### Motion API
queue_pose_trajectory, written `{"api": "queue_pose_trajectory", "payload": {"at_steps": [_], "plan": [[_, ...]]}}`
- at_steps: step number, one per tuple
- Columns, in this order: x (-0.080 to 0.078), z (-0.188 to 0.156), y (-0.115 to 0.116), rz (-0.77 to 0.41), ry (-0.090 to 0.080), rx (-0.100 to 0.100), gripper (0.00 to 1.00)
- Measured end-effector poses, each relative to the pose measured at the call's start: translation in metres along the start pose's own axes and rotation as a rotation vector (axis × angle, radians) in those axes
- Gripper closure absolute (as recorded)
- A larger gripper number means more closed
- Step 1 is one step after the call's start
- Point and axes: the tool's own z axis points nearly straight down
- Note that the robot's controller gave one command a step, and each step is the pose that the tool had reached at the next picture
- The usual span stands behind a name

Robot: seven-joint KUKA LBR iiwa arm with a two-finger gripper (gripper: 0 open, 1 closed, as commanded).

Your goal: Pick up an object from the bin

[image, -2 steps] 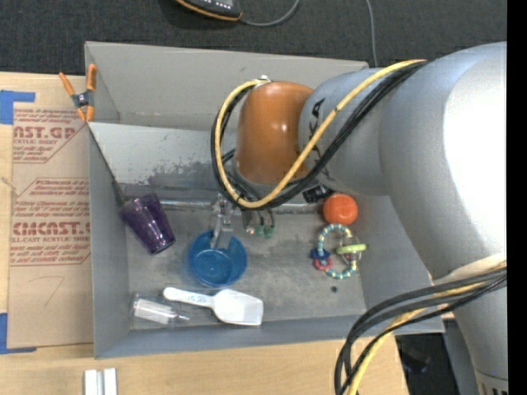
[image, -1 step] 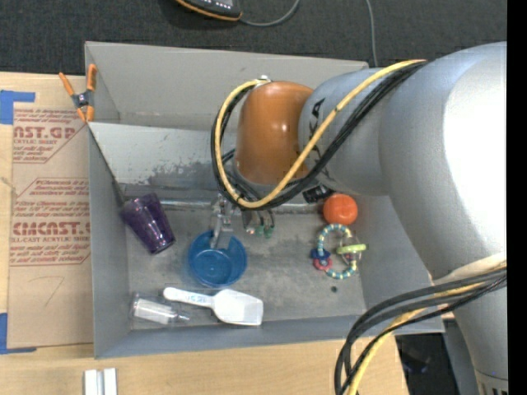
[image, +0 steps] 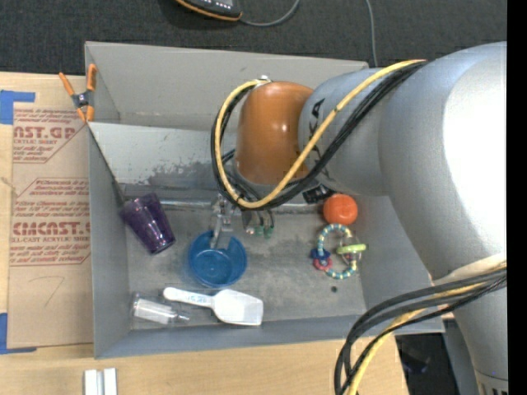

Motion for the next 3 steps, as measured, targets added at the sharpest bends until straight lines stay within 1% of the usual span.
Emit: {"api": "queue_pose_trajectory", "payload": {"at_steps": [1, 2, 3], "plan": [[0.001, 0.011, 0.025, -0.220, -0.003, 0.001, 1.00], [0.002, -0.063, 0.022, -0.224, 0.002, -0.001, 1.00], [0.001, -0.032, 0.020, -0.238, -0.011, -0.001, 1.00]]}}
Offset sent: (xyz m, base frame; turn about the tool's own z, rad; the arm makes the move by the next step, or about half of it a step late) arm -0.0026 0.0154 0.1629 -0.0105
